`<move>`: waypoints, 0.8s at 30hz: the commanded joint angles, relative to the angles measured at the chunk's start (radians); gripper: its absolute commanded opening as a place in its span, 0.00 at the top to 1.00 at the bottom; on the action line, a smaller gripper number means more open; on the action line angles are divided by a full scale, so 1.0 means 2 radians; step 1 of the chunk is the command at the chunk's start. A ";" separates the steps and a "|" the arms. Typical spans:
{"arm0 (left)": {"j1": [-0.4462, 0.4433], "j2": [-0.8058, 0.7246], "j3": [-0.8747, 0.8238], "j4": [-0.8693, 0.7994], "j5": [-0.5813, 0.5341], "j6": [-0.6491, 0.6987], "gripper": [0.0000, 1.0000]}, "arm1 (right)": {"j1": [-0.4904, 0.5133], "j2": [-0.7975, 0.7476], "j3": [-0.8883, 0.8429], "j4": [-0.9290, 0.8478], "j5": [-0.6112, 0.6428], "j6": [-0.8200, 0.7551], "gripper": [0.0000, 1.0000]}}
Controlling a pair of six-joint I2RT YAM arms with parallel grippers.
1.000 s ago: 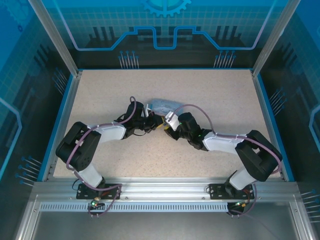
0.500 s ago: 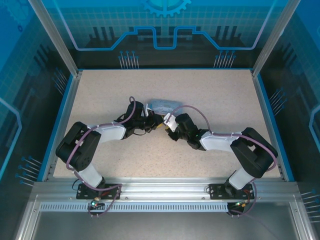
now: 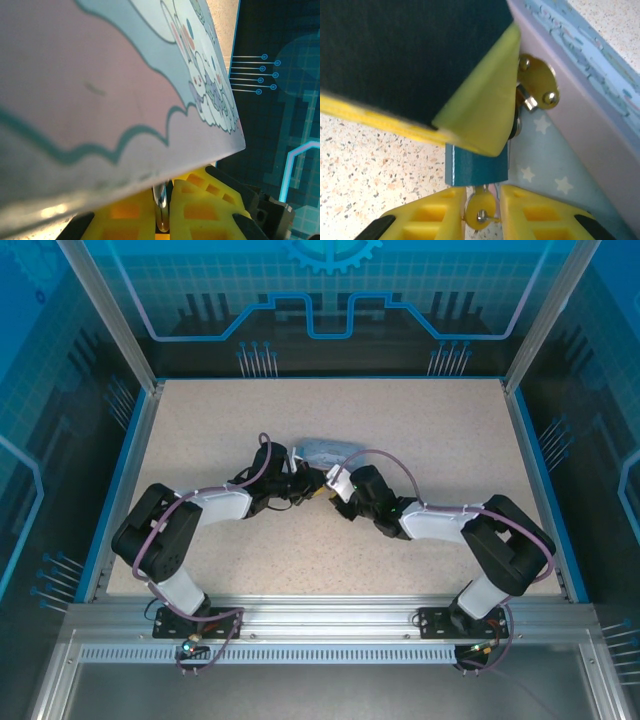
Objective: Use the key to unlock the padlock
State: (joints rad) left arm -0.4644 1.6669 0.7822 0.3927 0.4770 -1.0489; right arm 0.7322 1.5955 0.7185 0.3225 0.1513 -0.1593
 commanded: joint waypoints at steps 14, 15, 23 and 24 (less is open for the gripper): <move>0.002 -0.004 0.014 0.009 0.022 -0.006 1.00 | -0.004 -0.007 0.003 -0.006 -0.035 0.005 0.99; 0.002 -0.003 0.014 0.011 0.025 -0.004 1.00 | -0.007 -0.010 0.001 -0.006 -0.048 0.009 1.00; 0.002 -0.001 0.006 0.044 0.050 0.015 1.00 | -0.055 -0.040 -0.009 -0.014 -0.191 0.049 1.00; 0.002 -0.001 0.004 0.047 0.052 0.021 1.00 | -0.061 -0.045 -0.012 -0.014 -0.213 0.054 1.00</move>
State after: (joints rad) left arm -0.4644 1.6688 0.7822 0.4229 0.5304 -1.0409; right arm 0.6411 1.5517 0.7086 0.2924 -0.1024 -0.1116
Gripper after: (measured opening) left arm 0.096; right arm 0.067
